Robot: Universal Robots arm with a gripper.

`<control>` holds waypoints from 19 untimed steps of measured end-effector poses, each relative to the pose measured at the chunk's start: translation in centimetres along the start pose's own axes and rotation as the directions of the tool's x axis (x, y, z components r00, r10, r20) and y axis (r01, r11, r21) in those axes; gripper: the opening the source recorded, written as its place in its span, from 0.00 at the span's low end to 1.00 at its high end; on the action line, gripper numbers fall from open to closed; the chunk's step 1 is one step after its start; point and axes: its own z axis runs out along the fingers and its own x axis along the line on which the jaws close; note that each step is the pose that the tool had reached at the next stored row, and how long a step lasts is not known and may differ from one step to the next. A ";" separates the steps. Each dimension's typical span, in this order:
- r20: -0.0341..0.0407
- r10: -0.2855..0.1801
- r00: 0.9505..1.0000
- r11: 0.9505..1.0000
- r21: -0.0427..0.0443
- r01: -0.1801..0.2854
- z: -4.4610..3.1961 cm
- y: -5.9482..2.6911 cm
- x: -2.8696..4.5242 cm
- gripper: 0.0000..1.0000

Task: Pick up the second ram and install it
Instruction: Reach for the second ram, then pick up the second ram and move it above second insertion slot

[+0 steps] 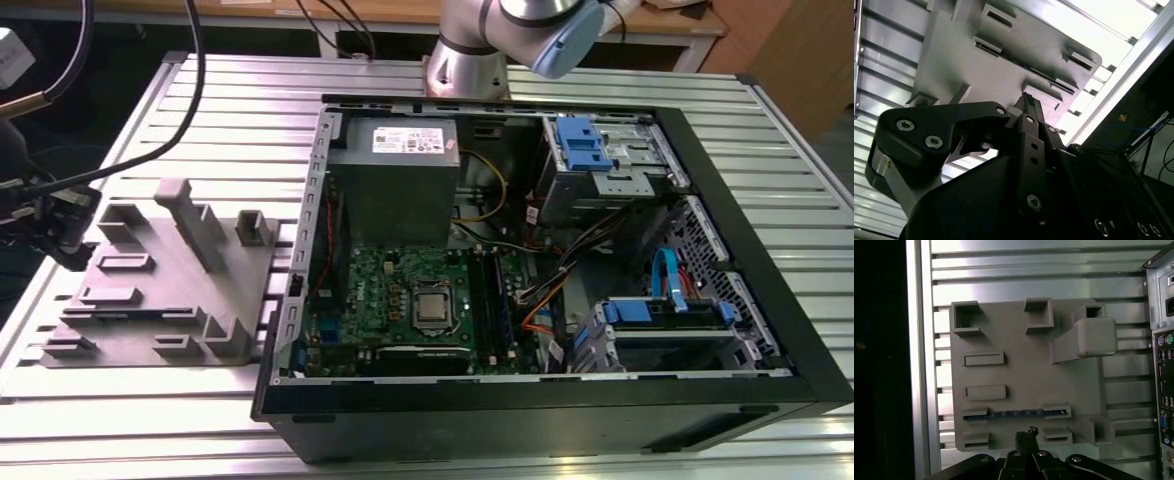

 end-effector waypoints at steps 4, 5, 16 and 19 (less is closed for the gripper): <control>0.000 0.000 1.000 1.000 0.000 0.000 0.05 0.00 0.00 0.07; 0.000 0.000 1.000 1.000 0.000 0.000 0.09 -0.01 0.00 0.07; 0.000 -0.001 1.000 1.000 0.000 0.001 0.12 -0.01 0.00 0.07; -0.001 -0.018 1.000 1.000 0.000 0.018 0.12 -0.01 0.00 0.07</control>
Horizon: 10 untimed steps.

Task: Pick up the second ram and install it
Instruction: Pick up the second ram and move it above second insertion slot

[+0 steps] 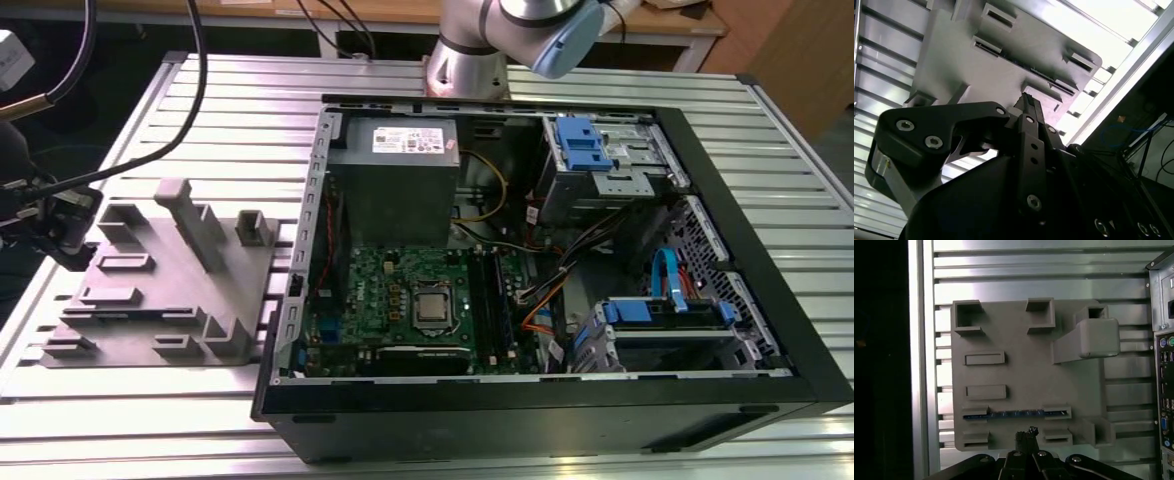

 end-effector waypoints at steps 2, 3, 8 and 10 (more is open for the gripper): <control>-0.001 -0.022 1.000 1.000 -0.001 0.022 0.00 0.00 0.00 0.07; -0.002 -0.037 0.999 0.999 -0.001 0.037 0.00 0.00 0.00 0.07; -0.005 -0.125 0.992 0.992 -0.004 0.125 0.02 0.00 0.00 0.07; -0.007 -0.160 0.987 0.987 -0.005 0.160 0.04 0.00 0.00 0.07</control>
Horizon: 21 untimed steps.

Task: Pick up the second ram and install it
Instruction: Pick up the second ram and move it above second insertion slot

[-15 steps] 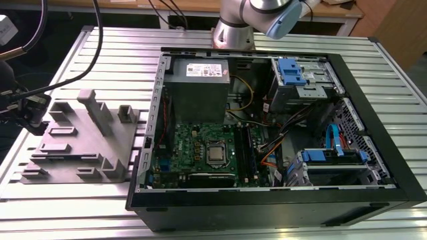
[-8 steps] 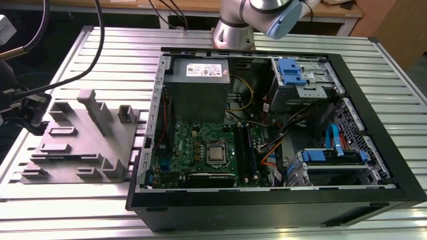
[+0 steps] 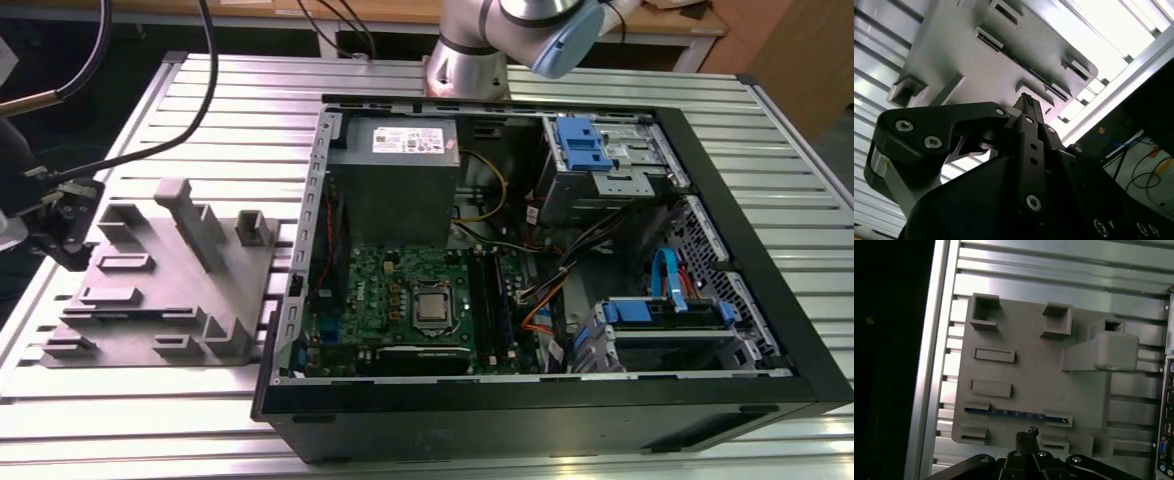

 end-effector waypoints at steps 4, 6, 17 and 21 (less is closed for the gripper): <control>-0.003 -0.073 0.997 0.997 -0.002 0.073 0.04 0.00 0.00 0.07; -0.005 -0.109 0.994 0.994 -0.003 0.109 0.05 0.00 0.00 0.07; -0.012 -0.305 0.952 0.952 -0.011 0.305 0.16 -0.01 0.01 0.07; -0.015 -0.372 0.928 0.928 -0.014 0.372 0.19 -0.01 0.01 0.07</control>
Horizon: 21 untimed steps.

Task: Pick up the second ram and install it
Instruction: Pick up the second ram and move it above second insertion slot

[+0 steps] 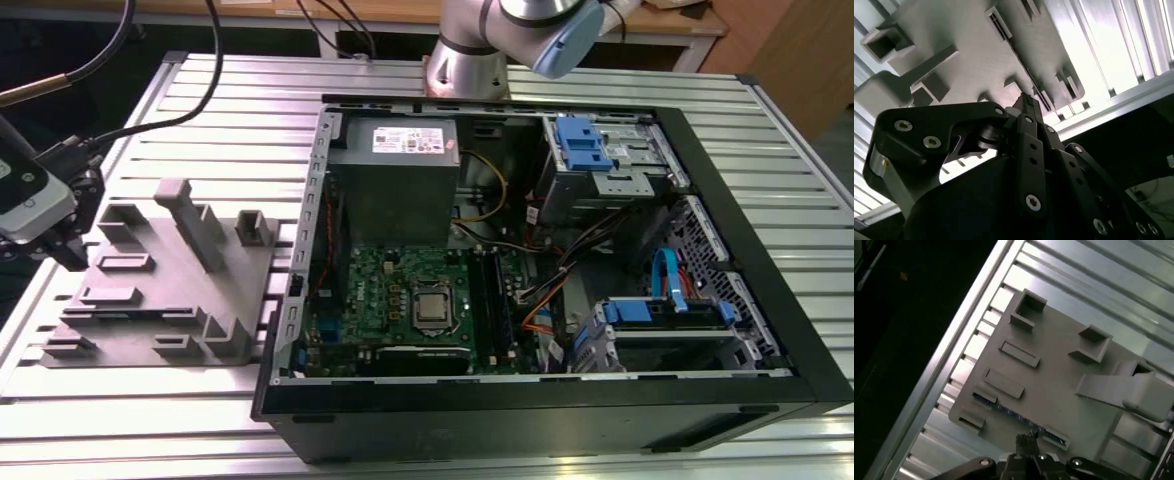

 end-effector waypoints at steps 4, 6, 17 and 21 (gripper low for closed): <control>-0.003 -0.073 0.997 0.997 -0.002 0.073 0.05 0.00 0.00 0.07; -0.005 -0.109 0.994 0.994 -0.003 0.109 0.07 0.00 0.00 0.07; -0.012 -0.304 0.953 0.953 -0.011 0.304 0.27 -0.01 0.01 0.07; -0.015 -0.373 0.928 0.928 -0.014 0.373 0.40 -0.02 0.01 0.07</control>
